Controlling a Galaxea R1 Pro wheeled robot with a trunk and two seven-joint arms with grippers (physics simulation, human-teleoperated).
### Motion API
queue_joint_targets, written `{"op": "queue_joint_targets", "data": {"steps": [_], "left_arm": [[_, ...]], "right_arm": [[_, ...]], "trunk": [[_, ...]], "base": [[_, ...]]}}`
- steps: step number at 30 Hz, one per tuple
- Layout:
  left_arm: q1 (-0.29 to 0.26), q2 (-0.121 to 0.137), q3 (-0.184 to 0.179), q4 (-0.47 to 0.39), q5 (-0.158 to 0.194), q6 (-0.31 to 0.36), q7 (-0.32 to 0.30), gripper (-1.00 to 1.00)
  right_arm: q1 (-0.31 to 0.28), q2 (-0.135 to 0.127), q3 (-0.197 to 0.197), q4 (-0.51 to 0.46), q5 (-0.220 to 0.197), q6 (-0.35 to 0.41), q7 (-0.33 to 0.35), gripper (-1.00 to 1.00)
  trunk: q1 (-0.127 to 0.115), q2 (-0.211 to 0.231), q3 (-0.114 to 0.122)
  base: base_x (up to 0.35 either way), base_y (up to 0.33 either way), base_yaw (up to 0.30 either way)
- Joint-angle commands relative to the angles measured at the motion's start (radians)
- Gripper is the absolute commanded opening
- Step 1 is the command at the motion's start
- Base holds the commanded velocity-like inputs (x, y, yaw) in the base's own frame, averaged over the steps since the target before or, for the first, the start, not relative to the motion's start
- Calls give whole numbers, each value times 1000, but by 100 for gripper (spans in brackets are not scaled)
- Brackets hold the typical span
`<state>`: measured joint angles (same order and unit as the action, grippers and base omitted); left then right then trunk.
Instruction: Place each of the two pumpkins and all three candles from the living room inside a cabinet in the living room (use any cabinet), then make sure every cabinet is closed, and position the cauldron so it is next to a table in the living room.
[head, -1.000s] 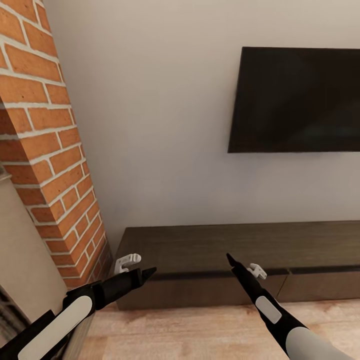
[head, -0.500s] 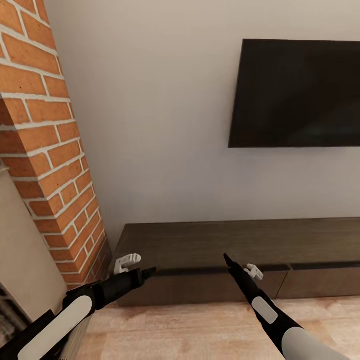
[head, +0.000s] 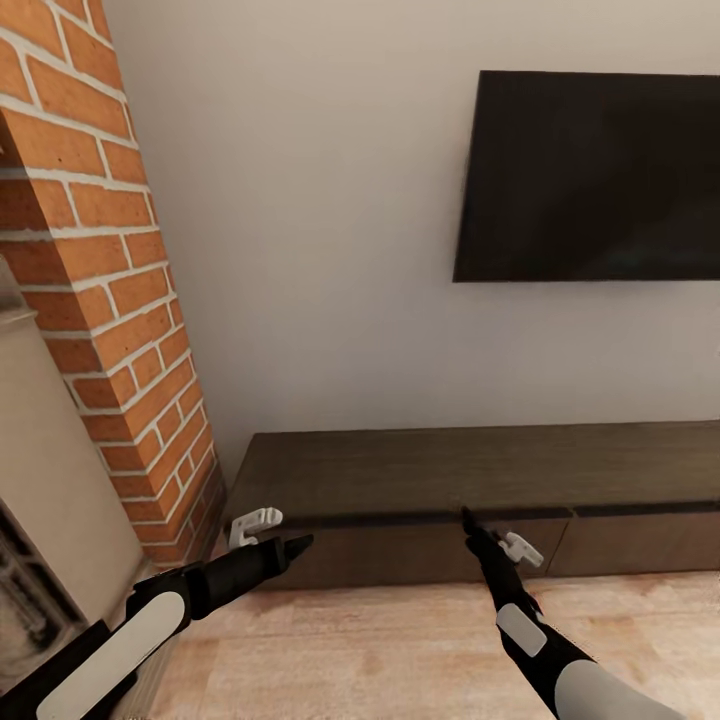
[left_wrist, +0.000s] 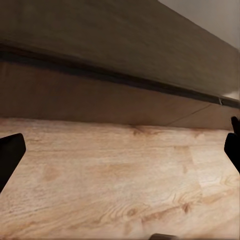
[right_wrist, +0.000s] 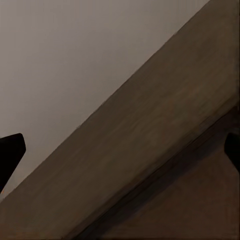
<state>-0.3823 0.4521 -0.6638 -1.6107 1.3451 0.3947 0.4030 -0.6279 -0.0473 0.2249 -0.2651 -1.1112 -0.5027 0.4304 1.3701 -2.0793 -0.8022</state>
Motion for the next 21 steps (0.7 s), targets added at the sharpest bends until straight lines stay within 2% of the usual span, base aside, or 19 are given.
{"op": "queue_joint_targets", "data": {"steps": [1, 4, 7, 9, 11, 12, 13, 16, 19, 21], "left_arm": [[-1, 1, -2, -2, 9, -1, 8, 100], [-1, 1, -2, -2, 9, -2, 8, 100], [-1, 1, -2, -2, 9, -3, 8, 100], [-1, 0, -2, -2, 9, -3, 8, 100], [-1, 1, -2, -3, 9, -3, 8, 100], [-1, 2, -2, -3, 9, -4, 8, 100], [-1, 2, -2, -4, 9, -4, 8, 100], [-1, 2, -2, -4, 10, -3, 8, 100], [-1, -3, -6, -1, 9, -2, 9, 100], [-1, -5, -8, 0, 8, -2, 9, 100]], "right_arm": [[-1, 5, 5, 1, -12, -4, -24, 100], [-2, 11, 3, -2, -13, -3, -116, 100], [-6, 12, 2, -6, -16, 14, -273, 100], [-14, 10, 2, -11, -16, 37, -304, 100], [-63, -6, 1, -25, -16, 106, -329, 100], [-74, -12, 1, -27, -17, 119, -330, 100], [-88, -32, -4, -30, -21, 135, -306, 100], [-91, -39, -22, -27, -36, 143, -242, 100], [-93, -39, -37, -4, -57, 150, -139, 100], [-94, -41, -41, 18, -64, 152, -112, 100]], "trunk": [[4, -8, -4], [15, -29, -14], [27, -50, -23], [34, -64, -29], [42, -78, -36], [46, -85, -39], [50, -92, -42], [61, -113, -51], [73, -134, -61], [80, -148, -67]], "base": [[-4, 0, 0], [-2, 0, 0], [0, 0, 0], [0, 0, 0], [0, 0, 0], [0, 0, 0], [0, 0, 0], [0, 0, 0], [0, 0, 0], [0, 0, 0]]}}
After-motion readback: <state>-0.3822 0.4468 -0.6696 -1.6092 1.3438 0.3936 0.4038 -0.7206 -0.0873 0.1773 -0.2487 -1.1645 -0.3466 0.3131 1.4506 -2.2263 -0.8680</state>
